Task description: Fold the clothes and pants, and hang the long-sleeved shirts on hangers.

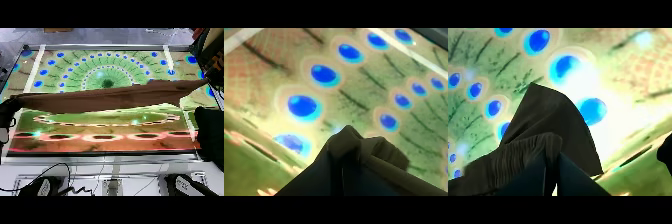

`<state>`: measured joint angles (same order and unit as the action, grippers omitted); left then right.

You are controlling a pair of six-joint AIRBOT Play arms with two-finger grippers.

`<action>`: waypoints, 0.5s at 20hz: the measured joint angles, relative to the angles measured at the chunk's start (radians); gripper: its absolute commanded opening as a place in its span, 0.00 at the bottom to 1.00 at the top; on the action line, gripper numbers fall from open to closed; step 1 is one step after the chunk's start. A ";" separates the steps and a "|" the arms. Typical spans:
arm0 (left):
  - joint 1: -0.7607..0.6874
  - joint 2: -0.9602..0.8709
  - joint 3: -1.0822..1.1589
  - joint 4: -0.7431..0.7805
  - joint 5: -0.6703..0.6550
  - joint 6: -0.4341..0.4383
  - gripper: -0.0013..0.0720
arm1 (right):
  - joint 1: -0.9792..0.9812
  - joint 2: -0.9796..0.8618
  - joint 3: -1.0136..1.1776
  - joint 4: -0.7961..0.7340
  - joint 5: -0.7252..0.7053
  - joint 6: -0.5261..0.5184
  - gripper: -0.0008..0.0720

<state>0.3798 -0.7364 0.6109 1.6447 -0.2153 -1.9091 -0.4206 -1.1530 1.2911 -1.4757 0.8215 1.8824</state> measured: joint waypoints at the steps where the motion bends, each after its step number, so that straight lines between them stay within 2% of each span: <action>1: 0.006 -0.009 0.005 0.000 0.028 -0.011 0.03 | -0.008 0.002 0.000 0.013 0.005 -0.017 0.04; 4: 0.015 -0.081 0.083 -0.008 0.091 -0.060 0.03 | 0.018 0.007 0.010 0.066 -0.033 -0.099 0.04; 10: -0.006 -0.269 0.459 -0.023 0.072 -0.097 0.03 | 0.093 0.010 0.153 0.080 -0.149 -0.162 0.04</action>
<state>0.3737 -1.0050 1.0695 1.6222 -0.1436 -2.0060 -0.3275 -1.1431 1.4445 -1.3960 0.6727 1.7206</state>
